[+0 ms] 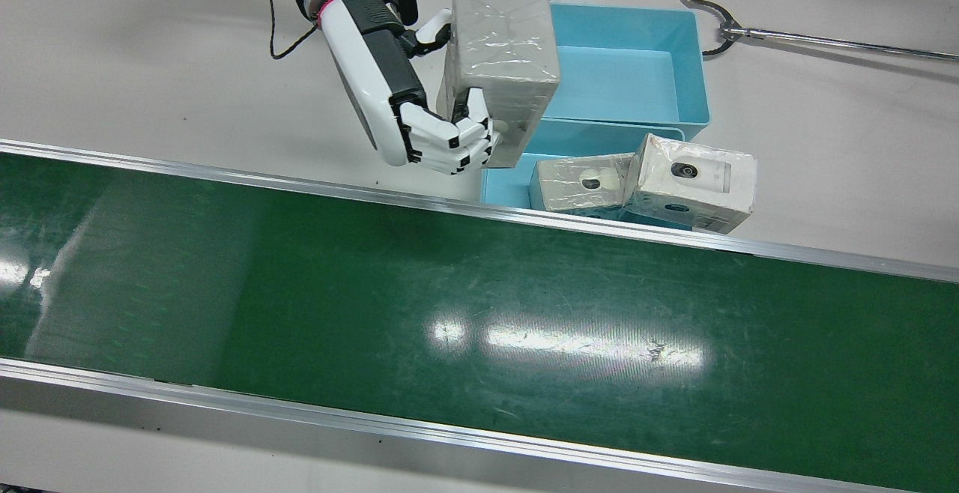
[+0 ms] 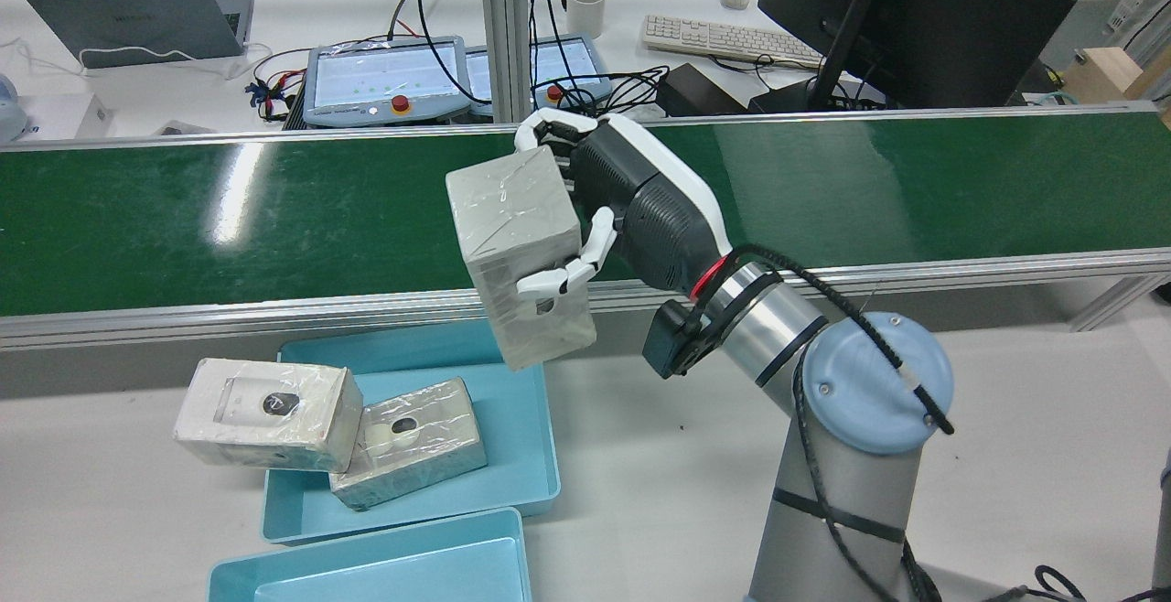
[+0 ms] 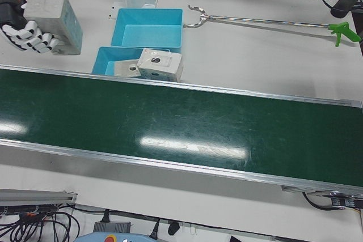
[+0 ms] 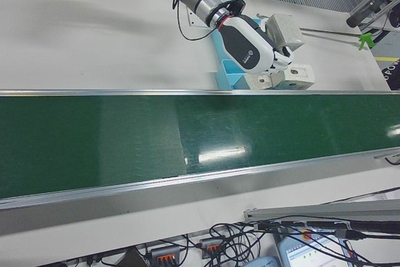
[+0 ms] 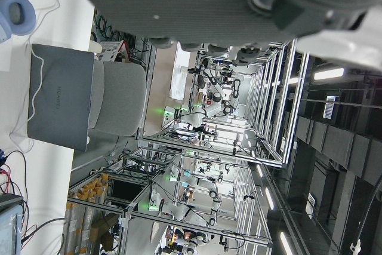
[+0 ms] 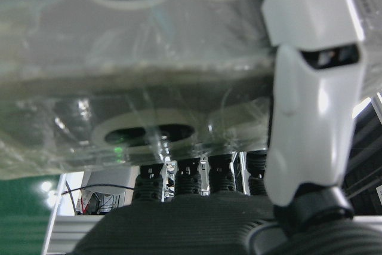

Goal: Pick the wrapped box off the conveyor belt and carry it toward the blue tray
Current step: 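Lift the box off the belt and carry it toward the blue tray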

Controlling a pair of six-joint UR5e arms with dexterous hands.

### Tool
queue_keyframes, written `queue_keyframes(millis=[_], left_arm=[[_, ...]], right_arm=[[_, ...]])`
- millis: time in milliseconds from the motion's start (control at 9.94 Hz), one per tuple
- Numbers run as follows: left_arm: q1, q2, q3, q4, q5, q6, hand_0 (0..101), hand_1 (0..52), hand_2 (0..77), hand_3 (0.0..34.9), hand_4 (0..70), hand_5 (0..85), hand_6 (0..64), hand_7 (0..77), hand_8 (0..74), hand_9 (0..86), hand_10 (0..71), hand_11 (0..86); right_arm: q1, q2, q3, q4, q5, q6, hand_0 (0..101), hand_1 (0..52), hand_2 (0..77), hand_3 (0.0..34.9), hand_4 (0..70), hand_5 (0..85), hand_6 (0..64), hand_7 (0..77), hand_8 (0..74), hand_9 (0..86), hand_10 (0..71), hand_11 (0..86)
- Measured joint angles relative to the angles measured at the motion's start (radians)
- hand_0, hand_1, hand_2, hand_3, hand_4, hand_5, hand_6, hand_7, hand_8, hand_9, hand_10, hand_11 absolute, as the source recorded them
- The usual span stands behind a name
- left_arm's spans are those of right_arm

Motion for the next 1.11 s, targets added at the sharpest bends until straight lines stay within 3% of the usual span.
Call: queue_keyframes(millis=[101, 201, 402, 503, 704, 805, 905, 1006, 1107], left_arm=[[0.000, 0.000, 0.000, 0.000, 0.000, 0.000, 0, 0.0, 0.5, 0.0, 0.0, 1.1, 0.0, 0.0, 0.0, 0.0, 0.5, 0.0], [0.000, 0.000, 0.000, 0.000, 0.000, 0.000, 0, 0.0, 0.5, 0.0, 0.0, 1.1, 0.0, 0.0, 0.0, 0.0, 0.0, 0.0], [0.000, 0.000, 0.000, 0.000, 0.000, 0.000, 0, 0.0, 0.5, 0.0, 0.0, 1.1, 0.0, 0.5, 0.0, 0.0, 0.5, 0.0], [0.000, 0.000, 0.000, 0.000, 0.000, 0.000, 0, 0.0, 0.5, 0.0, 0.0, 1.1, 0.0, 0.0, 0.0, 0.0, 0.5, 0.0], [0.000, 0.000, 0.000, 0.000, 0.000, 0.000, 0, 0.0, 0.5, 0.0, 0.0, 1.1, 0.0, 0.0, 0.0, 0.0, 0.0, 0.0], [0.000, 0.000, 0.000, 0.000, 0.000, 0.000, 0, 0.0, 1.1, 0.0, 0.0, 1.1, 0.0, 0.5, 0.0, 0.0, 0.5, 0.0], [0.000, 0.000, 0.000, 0.000, 0.000, 0.000, 0, 0.0, 0.5, 0.0, 0.0, 1.1, 0.0, 0.0, 0.0, 0.0, 0.5, 0.0], [0.000, 0.000, 0.000, 0.000, 0.000, 0.000, 0, 0.0, 0.5, 0.0, 0.0, 1.1, 0.0, 0.0, 0.0, 0.0, 0.5, 0.0], [0.000, 0.000, 0.000, 0.000, 0.000, 0.000, 0, 0.0, 1.1, 0.0, 0.0, 1.1, 0.0, 0.0, 0.0, 0.0, 0.5, 0.0]], right_arm=[[-0.052, 0.006, -0.017, 0.007, 0.029, -0.032, 50, 0.0, 36.0, 1.8, 30.5, 66.0, 34.4, 69.8, 47.5, 60.0, 44.2, 45.3], [-0.089, 0.010, -0.055, 0.028, 0.048, -0.055, 49, 0.0, 37.6, 1.5, 30.5, 66.0, 36.5, 69.8, 49.1, 65.4, 49.1, 51.8], [-0.117, 0.008, -0.117, 0.077, 0.055, -0.066, 48, 0.0, 37.6, 1.3, 30.5, 66.0, 38.7, 69.3, 50.7, 70.4, 49.6, 56.7], [-0.124, 0.008, -0.134, 0.091, 0.054, -0.066, 48, 0.0, 37.6, 0.5, 29.5, 69.8, 40.9, 69.3, 54.5, 69.8, 49.6, 67.6], [-0.141, 0.011, -0.147, 0.101, 0.046, -0.067, 48, 0.0, 37.6, 0.5, 29.5, 68.7, 40.9, 68.2, 52.9, 68.7, 48.0, 65.4], [-0.147, 0.013, -0.148, 0.103, 0.038, -0.066, 53, 8.2, 25.6, 4.1, 20.7, 50.2, 25.6, 46.9, 32.7, 42.0, 25.6, 45.3], [-0.150, 0.015, -0.147, 0.103, 0.027, -0.066, 53, 8.2, 25.6, 4.1, 20.7, 50.2, 25.6, 46.9, 32.7, 42.0, 25.6, 45.3], [-0.152, 0.016, -0.144, 0.104, 0.016, -0.062, 46, 22.4, 14.2, 11.0, 8.7, 30.0, 12.0, 36.0, 12.5, 24.5, 1.6, 28.9], [-0.152, 0.017, -0.140, 0.103, 0.003, -0.053, 46, 22.4, 14.2, 11.0, 8.7, 30.0, 2.2, 27.8, 12.5, 24.5, 1.6, 28.9]])
